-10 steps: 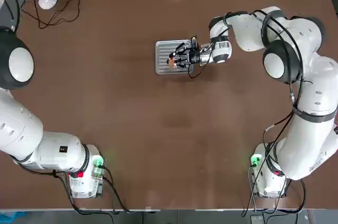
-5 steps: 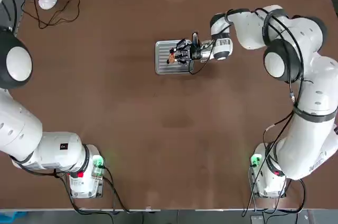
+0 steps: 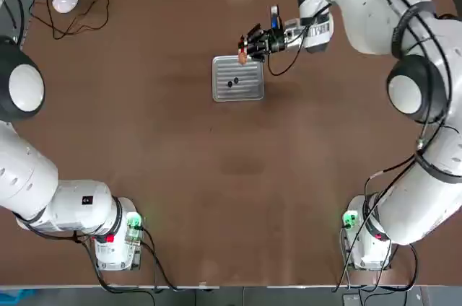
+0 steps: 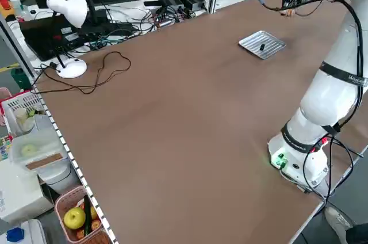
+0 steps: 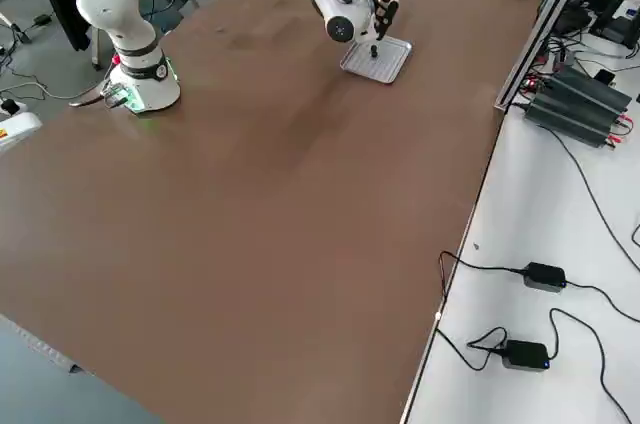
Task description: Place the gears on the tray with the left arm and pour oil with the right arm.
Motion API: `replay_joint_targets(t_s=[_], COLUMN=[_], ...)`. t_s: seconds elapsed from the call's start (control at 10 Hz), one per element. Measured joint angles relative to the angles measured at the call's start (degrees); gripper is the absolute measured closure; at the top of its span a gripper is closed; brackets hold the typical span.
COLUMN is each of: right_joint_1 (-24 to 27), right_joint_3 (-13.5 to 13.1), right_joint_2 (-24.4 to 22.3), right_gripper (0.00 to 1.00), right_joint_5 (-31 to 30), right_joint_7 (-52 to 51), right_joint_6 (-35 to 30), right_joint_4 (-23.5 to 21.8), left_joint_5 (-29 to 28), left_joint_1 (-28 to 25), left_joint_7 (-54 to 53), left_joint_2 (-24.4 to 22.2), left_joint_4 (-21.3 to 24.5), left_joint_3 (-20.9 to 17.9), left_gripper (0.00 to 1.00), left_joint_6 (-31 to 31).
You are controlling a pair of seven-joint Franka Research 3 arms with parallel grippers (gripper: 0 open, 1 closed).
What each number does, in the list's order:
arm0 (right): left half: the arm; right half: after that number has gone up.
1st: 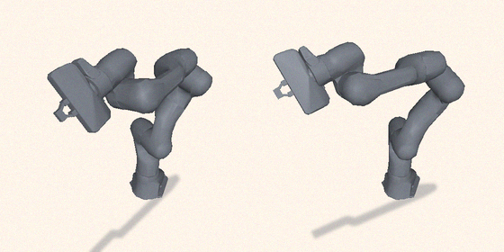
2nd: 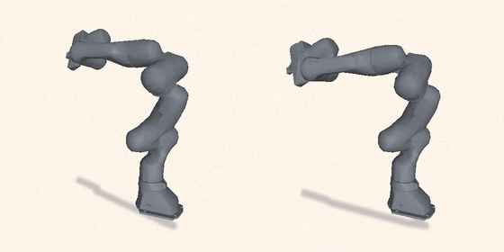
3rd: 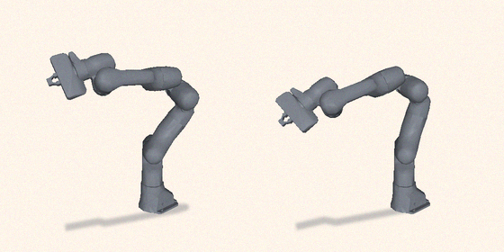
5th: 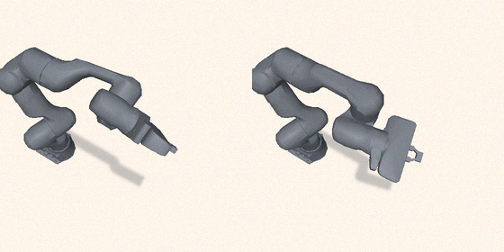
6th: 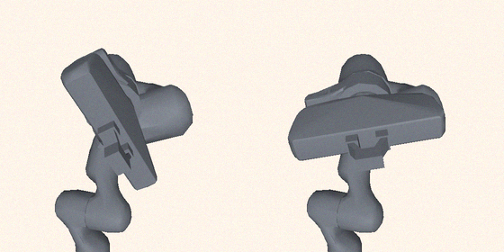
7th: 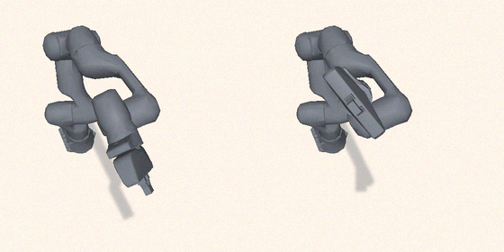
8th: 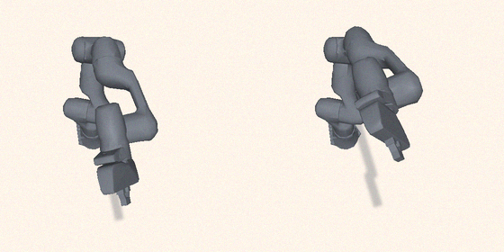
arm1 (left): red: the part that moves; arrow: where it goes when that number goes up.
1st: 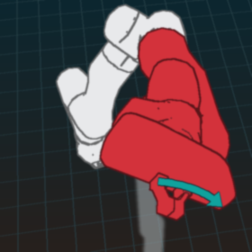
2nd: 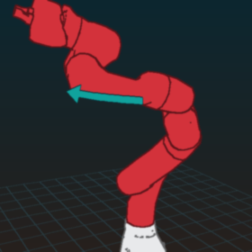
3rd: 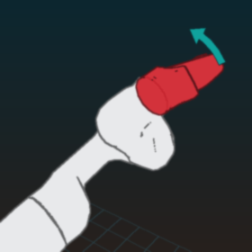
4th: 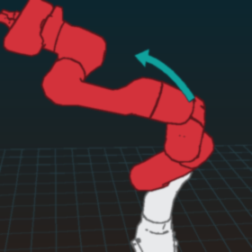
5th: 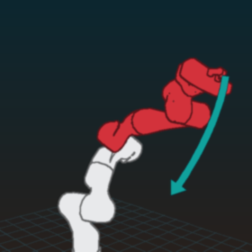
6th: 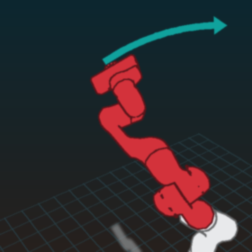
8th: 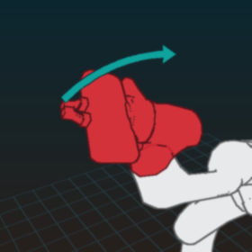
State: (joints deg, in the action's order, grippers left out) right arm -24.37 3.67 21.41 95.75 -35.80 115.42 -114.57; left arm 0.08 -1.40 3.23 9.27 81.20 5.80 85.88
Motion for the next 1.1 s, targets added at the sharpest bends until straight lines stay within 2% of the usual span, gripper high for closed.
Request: replay_joint_targets(t_s=[0.2, 0.5, 0.6, 0.8, 1.0, 1.1], right_joint_1=[4.17, 11.26, 13.13, 15.32, 19.47, 20.33], right_joint_3=[-0.28, -1.22, -2.55, -8.75, -13.11, -16.12], right_joint_2=[-3.51, -3.49, -3.42, -3.3, -3.24, -3.23], right_gripper=[0.69, 0.69, 0.69, 0.69, 0.69, 0.69], right_joint_5=[-6.51, -11.32, -11.77, -16.06, -24.66, -26.41], right_joint_7=[-6.53, -25.63, -32.04, -42.21, -52.59, -59.37], right_joint_6=[0.3, -0.53, -3.07, -12.1, -14.35, -15.54], right_joint_4=[-1.83, -5.0, -5.67, -6.3, -6.42, -6.48], left_joint_5=[0.0, 0.01, 0.01, 0.01, 0.01, 0.01], left_joint_1=[0.1, 0.28, 0.3, 0.29, 0.06, -0.05], left_joint_7=[0.0, 0.0, 0.0, 0.0, 0.0, 0.0], left_joint_2=[0.0, 0.0, 0.0, 0.0, 0.0, -0.01], left_joint_4=[0.0, -0.04, -0.04, -0.04, -0.05, -0.07], left_joint_3=[0.04, 0.63, 0.81, 0.84, 0.83, 0.83], left_gripper=[0.01, 0.01, 0.01, 0.01, 0.01, 0.01], left_joint_6=[0.09, 0.3, 0.33, 0.43, 0.47, 0.5])
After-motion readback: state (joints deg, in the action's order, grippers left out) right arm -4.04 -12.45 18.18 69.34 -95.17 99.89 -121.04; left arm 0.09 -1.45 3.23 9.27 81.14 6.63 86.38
